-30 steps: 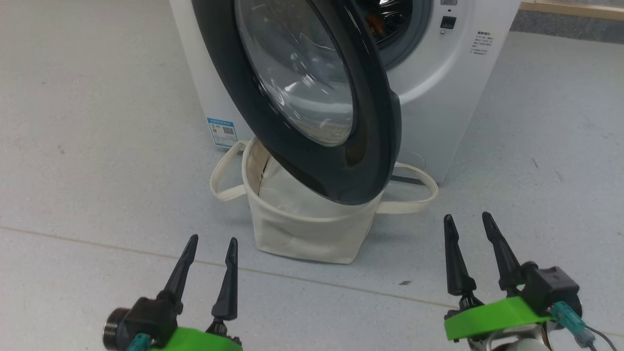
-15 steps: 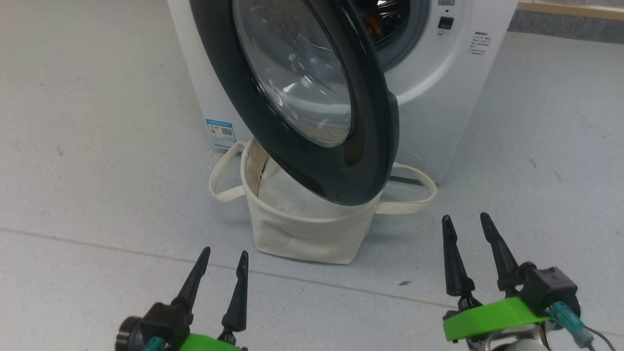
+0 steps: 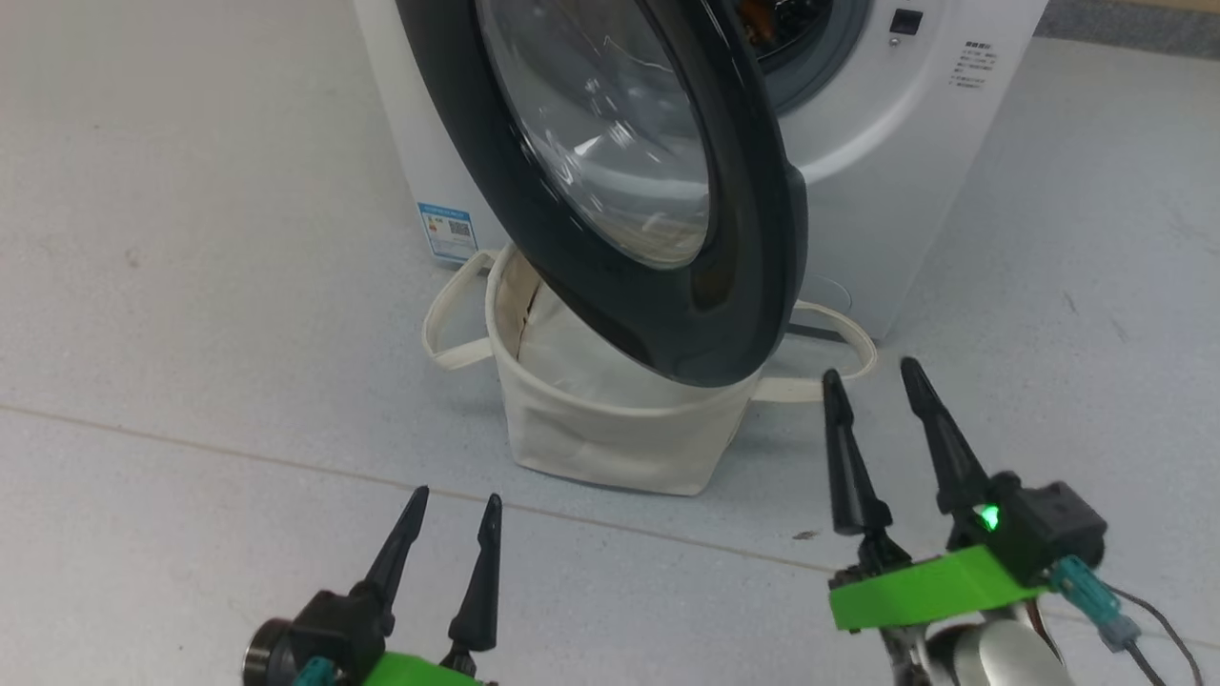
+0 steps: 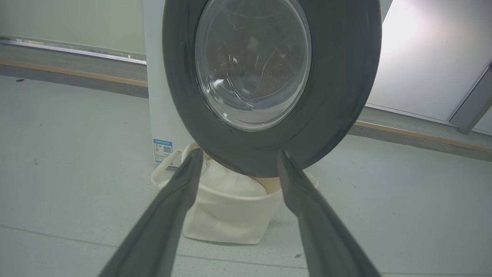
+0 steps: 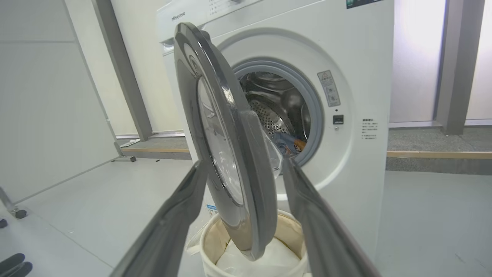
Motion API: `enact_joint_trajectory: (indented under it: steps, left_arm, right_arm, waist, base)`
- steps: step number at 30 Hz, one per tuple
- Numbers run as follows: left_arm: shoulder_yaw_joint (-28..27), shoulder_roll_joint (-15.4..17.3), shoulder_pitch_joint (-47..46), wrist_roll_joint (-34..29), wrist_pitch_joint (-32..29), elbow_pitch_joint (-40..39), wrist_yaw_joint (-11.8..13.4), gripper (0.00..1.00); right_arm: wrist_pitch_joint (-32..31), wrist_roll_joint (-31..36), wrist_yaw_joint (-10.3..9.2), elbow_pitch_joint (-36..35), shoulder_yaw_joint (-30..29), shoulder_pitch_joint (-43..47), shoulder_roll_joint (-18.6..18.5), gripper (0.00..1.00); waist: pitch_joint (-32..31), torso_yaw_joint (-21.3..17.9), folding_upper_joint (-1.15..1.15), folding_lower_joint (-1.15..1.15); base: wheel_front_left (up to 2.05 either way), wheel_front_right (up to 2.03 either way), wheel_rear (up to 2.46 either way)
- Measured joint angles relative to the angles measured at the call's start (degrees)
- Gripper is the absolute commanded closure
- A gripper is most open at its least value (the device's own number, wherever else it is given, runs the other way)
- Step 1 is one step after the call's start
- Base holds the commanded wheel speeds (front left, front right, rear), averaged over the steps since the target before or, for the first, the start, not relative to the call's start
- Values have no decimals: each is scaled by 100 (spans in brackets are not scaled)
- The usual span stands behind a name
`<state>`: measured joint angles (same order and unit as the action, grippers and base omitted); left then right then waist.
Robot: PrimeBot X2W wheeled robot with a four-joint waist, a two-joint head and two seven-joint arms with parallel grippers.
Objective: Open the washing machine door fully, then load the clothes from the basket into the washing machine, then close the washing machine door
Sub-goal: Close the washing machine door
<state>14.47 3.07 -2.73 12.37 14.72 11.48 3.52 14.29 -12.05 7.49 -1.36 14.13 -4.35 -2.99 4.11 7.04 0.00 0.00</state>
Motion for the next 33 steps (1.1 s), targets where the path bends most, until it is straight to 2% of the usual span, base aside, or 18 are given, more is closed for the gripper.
enact_joint_trajectory:
  steps: [3, 4, 5, 13, 22, 33]
  left_arm:
    - [113, 0, -110, 1, 0, 3, 5, 0]
    - [155, -3, -175, 2, 0, 3, 8, 0]
    - [183, -5, -245, 5, 0, 2, 9, 0]
    - [468, -9, -547, 154, 0, 0, 135, 0]
    - [705, -16, -758, 353, 0, 38, 256, 0]
    - [781, -16, -825, 416, 0, -3, 354, 0]
  right_arm:
    - [1, 14, 0, 156, 367, -387, -1, 1]
    - [1, 35, 0, 258, 478, -516, -1, 94]
    - [1, 84, 0, 404, 571, -642, -2, 100]
    - [0, 419, 0, 1482, 661, -1467, -32, 100]
    - [0, 756, 0, 2441, -54, -2249, -62, 100]
    - [0, 1010, 3, 2841, -1074, -2569, -36, 100]
  waist:
    - [150, 51, 0, 0]
    - [203, 74, 0, 1]
    - [254, 101, 0, 0]
    - [583, 353, 0, 1]
    - [957, 706, 0, 1]
    - [1170, 912, 0, 0]
  base:
    - [0, 0, 0]
    - [0, 0, 0]
    - [0, 0, 0]
    - [0, 0, 0]
    - [0, 0, 0]
    - [0, 0, 0]
